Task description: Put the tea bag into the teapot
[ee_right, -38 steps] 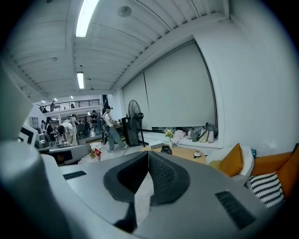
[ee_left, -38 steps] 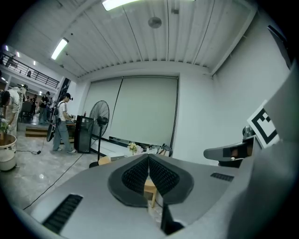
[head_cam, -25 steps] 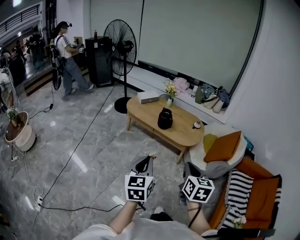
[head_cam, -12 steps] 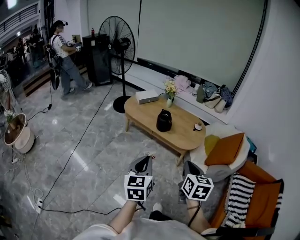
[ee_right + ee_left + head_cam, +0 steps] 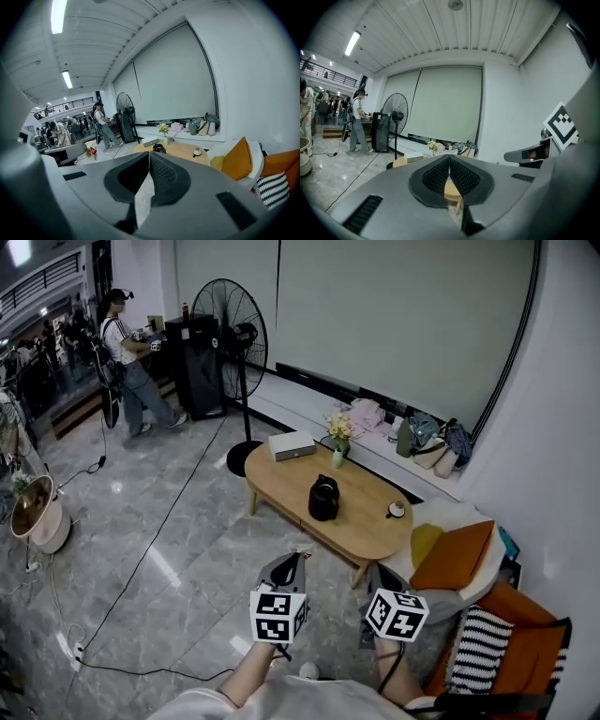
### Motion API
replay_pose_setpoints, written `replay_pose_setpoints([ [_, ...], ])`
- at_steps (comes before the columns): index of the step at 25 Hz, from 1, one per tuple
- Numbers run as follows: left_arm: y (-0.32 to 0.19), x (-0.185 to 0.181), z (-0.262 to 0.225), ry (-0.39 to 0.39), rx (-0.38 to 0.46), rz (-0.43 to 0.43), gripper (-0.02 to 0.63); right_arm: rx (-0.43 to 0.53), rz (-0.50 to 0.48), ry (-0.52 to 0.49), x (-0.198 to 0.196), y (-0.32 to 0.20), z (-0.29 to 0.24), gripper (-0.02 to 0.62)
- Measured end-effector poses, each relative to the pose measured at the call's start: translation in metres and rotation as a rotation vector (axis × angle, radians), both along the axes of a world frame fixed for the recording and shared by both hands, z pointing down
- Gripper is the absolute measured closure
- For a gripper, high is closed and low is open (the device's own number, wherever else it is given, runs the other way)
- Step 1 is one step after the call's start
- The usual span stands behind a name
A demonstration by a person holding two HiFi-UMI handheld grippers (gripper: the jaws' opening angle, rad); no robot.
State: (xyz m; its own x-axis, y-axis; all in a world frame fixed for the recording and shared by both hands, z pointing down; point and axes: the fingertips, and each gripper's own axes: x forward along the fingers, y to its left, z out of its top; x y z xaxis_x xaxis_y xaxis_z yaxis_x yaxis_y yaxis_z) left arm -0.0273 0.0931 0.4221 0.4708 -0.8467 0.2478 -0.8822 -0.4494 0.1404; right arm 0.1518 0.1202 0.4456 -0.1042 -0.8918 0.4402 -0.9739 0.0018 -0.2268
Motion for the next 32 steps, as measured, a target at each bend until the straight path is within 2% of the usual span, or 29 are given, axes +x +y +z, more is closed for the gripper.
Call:
replay_pose_setpoints([
  [10,-0.045,0.037,-0.001,-0.032,0.017,-0.025,0.591,0.015,-0.026,-0.022,0.041,-0.053,0.003,0.561],
  [16,-0.059,0.044,0.006,-0.067,-0.002,-0.023,0.591,-0.019,-0.031,-0.064,0.045,-0.068,0.019,0.561],
  [20,-0.078,0.043,0.016,-0.055,-0.013,-0.035,0.591,-0.033,-0.035,-0.062,0.046,-0.085,0.028,0.561],
  [26,-0.124,0.054,0.021,-0.03,-0.003,-0.019,0.591,-0.022,-0.011,-0.011,0.057,-0.128,0.027,0.561],
  [32,-0.191,0.055,0.013,-0.012,0.018,-0.009,0.591,0.003,-0.011,0.016,0.056,-0.189,0.015,0.561],
])
